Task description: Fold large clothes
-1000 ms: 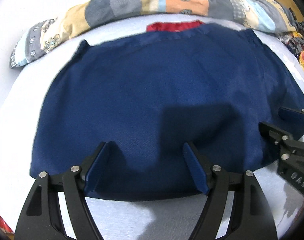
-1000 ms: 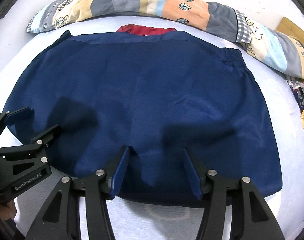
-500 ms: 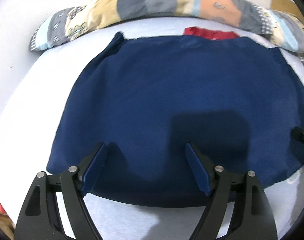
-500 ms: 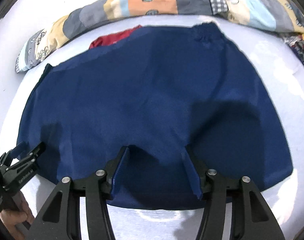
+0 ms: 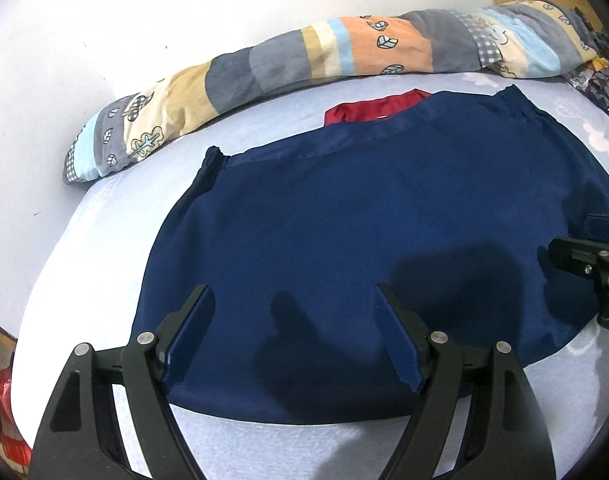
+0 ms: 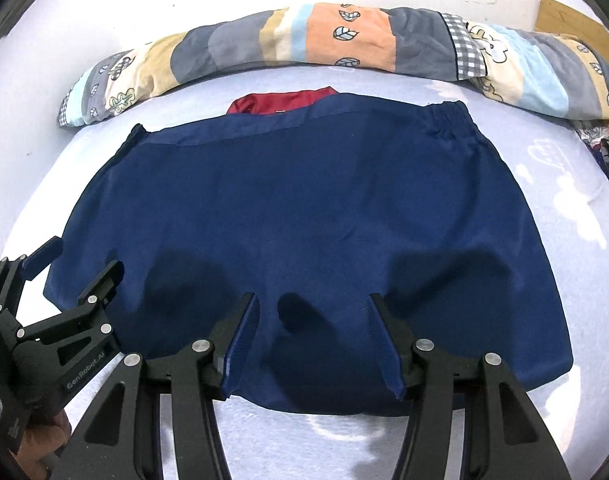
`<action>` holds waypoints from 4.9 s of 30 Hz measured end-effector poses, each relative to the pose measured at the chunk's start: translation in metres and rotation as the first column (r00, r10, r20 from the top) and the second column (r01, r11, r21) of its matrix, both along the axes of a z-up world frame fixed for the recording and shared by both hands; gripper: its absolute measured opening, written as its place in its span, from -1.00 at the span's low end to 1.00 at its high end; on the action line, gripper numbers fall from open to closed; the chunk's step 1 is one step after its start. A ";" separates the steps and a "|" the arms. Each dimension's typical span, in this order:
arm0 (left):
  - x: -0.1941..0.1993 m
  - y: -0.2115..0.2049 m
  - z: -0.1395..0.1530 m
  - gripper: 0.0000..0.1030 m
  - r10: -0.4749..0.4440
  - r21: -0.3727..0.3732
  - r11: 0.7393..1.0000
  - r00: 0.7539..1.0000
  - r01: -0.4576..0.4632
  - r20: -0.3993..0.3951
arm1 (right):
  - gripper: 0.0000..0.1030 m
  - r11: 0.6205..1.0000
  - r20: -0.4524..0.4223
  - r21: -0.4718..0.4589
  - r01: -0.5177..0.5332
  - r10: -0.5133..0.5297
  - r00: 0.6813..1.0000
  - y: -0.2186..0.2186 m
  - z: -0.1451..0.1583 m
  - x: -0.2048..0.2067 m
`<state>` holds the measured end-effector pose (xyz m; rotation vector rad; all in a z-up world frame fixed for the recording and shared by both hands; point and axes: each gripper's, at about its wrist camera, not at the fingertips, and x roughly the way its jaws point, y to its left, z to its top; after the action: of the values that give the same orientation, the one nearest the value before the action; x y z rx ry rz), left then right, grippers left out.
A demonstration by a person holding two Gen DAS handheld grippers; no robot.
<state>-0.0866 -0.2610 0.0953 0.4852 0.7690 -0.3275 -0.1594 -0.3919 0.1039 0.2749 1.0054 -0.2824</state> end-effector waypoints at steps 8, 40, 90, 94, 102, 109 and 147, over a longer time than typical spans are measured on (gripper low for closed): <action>0.000 -0.003 0.000 0.56 -0.004 0.005 1.000 1.000 0.004 0.002 | 0.09 1.000 -0.022 -0.003 -0.013 0.013 1.000 0.004 -0.006 0.003; 0.024 0.025 -0.027 0.56 0.068 -0.013 0.997 0.964 -0.074 -0.256 | 0.09 0.998 -0.097 0.042 0.052 -0.047 0.994 -0.024 -0.022 -0.011; 0.072 0.160 -0.012 -0.59 0.292 -0.448 0.793 0.903 -0.413 -0.316 | -0.81 0.772 0.196 0.479 0.417 -0.557 0.807 -0.138 -0.047 -0.106; 0.053 0.163 0.006 -0.71 0.265 -0.443 0.823 0.930 -0.356 -0.254 | -0.84 0.819 0.260 0.422 0.389 -0.521 0.813 -0.124 -0.025 -0.116; -0.009 0.172 0.029 -0.72 0.194 -0.409 0.870 0.955 -0.274 -0.226 | -0.85 0.872 0.310 0.328 0.364 -0.463 0.830 -0.100 0.005 -0.162; -0.069 0.190 0.013 -0.36 0.316 -0.317 0.865 0.913 -0.389 -0.259 | -0.82 0.819 0.244 0.408 0.403 -0.524 0.816 -0.099 -0.007 -0.220; -0.099 -0.026 -0.050 0.20 0.060 -0.204 0.977 0.998 -0.065 -0.028 | -0.05 0.715 0.116 0.566 0.409 -0.561 0.820 -0.115 -0.047 -0.218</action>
<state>-0.1856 -0.2867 0.0453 0.2630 0.7605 -0.3496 -0.3771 -0.5066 0.0568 1.0709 0.6878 -0.4389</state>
